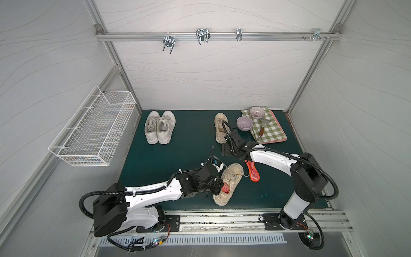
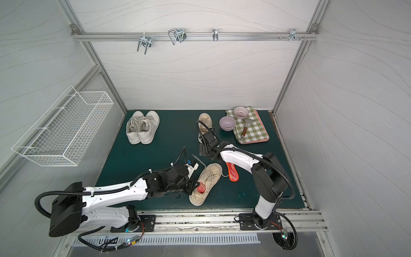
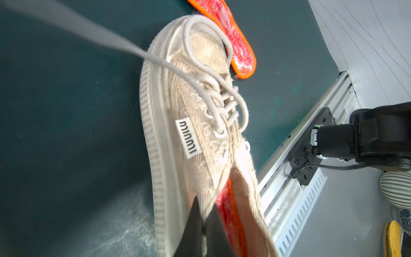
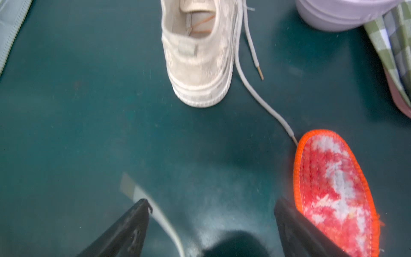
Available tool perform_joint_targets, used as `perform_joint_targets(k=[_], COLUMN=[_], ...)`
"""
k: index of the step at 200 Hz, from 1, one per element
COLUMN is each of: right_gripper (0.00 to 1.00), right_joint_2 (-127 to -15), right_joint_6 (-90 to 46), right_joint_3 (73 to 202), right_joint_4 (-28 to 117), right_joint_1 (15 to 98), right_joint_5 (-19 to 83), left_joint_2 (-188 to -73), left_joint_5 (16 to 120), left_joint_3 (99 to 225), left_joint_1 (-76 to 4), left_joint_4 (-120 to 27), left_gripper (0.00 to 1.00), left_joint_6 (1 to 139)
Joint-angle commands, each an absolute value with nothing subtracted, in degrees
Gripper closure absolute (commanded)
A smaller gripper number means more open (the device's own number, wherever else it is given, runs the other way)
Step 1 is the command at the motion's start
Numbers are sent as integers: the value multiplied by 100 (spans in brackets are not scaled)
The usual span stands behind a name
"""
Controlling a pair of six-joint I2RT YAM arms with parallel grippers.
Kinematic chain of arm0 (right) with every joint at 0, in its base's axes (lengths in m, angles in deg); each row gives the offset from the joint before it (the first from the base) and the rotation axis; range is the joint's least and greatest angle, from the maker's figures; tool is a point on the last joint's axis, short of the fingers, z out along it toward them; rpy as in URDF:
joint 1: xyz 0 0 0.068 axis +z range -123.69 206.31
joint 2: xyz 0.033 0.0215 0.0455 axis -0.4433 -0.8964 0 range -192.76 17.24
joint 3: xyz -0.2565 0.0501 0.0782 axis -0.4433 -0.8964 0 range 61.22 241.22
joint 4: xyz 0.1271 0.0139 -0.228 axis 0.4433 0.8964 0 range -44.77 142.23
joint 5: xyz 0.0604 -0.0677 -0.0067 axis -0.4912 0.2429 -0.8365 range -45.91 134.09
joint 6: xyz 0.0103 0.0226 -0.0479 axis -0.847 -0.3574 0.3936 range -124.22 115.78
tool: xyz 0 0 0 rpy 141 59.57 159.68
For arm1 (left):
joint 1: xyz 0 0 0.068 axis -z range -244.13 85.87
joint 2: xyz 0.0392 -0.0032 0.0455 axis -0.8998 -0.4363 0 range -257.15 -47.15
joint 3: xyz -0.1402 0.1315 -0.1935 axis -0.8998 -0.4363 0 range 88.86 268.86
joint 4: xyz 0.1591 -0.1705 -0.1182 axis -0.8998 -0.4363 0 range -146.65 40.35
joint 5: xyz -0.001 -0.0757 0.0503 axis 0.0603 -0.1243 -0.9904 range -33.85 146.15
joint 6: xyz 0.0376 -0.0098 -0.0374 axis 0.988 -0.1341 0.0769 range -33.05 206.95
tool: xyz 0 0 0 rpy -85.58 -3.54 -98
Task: Remove the insole from the shoe
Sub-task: Untie the shoelace on the shoe.
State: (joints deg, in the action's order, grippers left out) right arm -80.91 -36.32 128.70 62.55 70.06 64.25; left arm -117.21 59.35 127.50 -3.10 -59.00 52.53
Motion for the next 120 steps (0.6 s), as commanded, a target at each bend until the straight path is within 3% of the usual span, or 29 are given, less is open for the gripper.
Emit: perform_joint_targets(k=[1, 77, 120], right_gripper=[9, 11, 11], right_joint_2=[-8219, -7370, -6398], right_joint_6=[-3589, -3586, -3716], right_joint_3=[13220, 12542, 11722], right_joint_4=[6643, 6688, 6873], right_joint_1=[6912, 7045, 7192], right_joint_5=[6336, 6209, 6220], left_joint_2=[-11441, -11490, -11316], left_joint_5=[5708, 4649, 4819], left_joint_3=[12803, 12901, 12712], left_joint_1=[-287, -329, -1011], left_joint_4=[-5461, -5933, -5897], left_gripper=[100, 100, 100], left_joint_6=[5345, 5137, 5051])
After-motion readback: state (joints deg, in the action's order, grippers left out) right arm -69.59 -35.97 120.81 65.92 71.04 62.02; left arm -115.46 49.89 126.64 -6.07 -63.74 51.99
